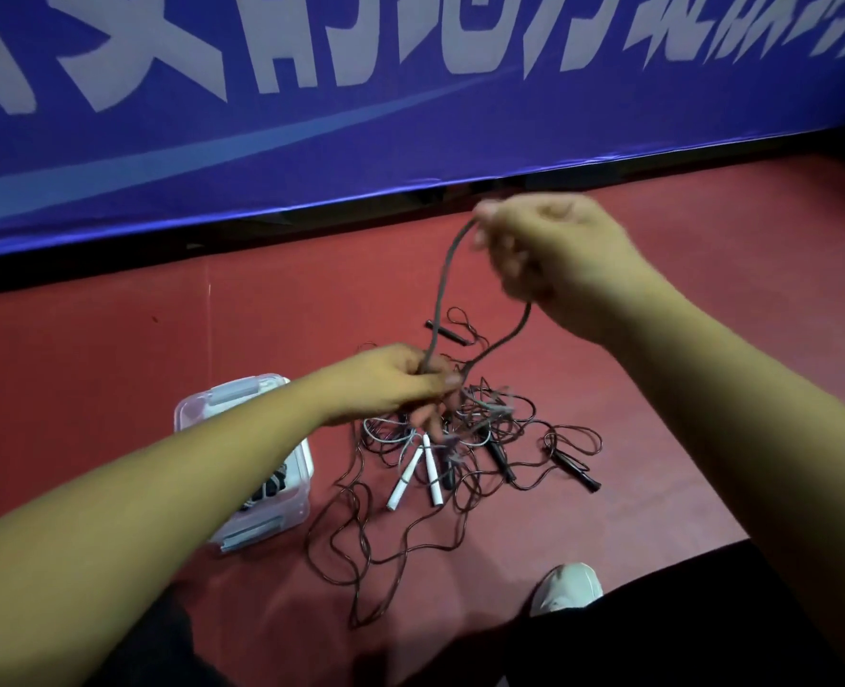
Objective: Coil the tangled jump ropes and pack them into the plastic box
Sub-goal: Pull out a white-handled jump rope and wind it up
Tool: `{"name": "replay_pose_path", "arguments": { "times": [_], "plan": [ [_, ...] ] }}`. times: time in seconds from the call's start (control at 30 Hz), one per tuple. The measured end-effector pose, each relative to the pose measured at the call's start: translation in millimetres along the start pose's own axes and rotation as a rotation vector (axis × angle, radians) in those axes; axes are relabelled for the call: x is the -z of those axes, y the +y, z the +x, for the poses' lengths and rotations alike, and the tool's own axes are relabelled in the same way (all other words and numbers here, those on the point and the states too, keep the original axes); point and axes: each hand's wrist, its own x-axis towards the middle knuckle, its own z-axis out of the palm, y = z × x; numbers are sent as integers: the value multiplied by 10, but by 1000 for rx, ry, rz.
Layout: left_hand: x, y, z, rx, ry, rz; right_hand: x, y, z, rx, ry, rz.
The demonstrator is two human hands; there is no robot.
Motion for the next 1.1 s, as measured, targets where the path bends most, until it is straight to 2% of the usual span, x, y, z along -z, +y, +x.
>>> {"name": "replay_pose_path", "arguments": {
  "times": [0.1, 0.17, 0.23, 0.27, 0.33, 0.37, 0.4, 0.47, 0.53, 0.57, 0.63, 0.7, 0.77, 0.8, 0.9, 0.93, 0.97, 1.0, 1.03, 1.1],
  "plan": [
    [195, -424, -20, 167, -9, 366, 306, -99, 98, 39, 224, 299],
    [284, -574, -62, 230, 54, 385, 480, -33, 107, 40, 372, 262],
    [310, -541, -51, 194, 196, 277, 599, 98, 76, 1, 418, -216],
    [315, -460, -24, 138, 281, 205, 643, 163, 58, -88, 328, -518],
    [332, -262, 26, 10, 382, 68, 658, 247, 4, -468, 0, -1030],
    [350, -181, 30, -23, 369, 41, 646, 263, -23, -616, -142, -1241],
    [359, -111, 19, -35, 326, 60, 613, 273, -29, -644, -204, -1345],
    [331, -7, -41, -37, 202, 141, 454, 245, -37, -442, -189, -1213],
    [297, 55, -79, -83, 112, 35, 239, 270, -32, -250, -243, -926],
    [284, 98, -92, -113, 98, -33, 127, 298, -26, -233, -330, -796],
    [293, 169, -100, -146, 101, -93, -57, 391, -27, -228, -482, -714],
    [357, 209, -99, -169, 125, -94, -97, 452, -33, -193, -470, -686],
    [430, 167, -110, -182, 162, -18, -32, 414, -29, -125, -395, -573],
    [472, 91, -124, -169, 164, 40, 9, 351, -13, -83, -332, -423],
    [631, -255, -215, -25, 106, 150, 197, 79, 65, -39, 49, 281],
    [678, -360, -250, 32, 103, 183, 278, 53, 92, -64, 191, 379],
    [704, -424, -278, 65, 110, 189, 351, 58, 98, -98, 304, 338],
    [705, -452, -282, 69, 122, 168, 429, 94, 98, -151, 367, 149],
    [691, -439, -267, 49, 147, 134, 509, 158, 68, -216, 346, -162],
    [620, -270, -229, -21, 186, 82, 572, 289, -33, -401, 123, -803]
  ]
}}
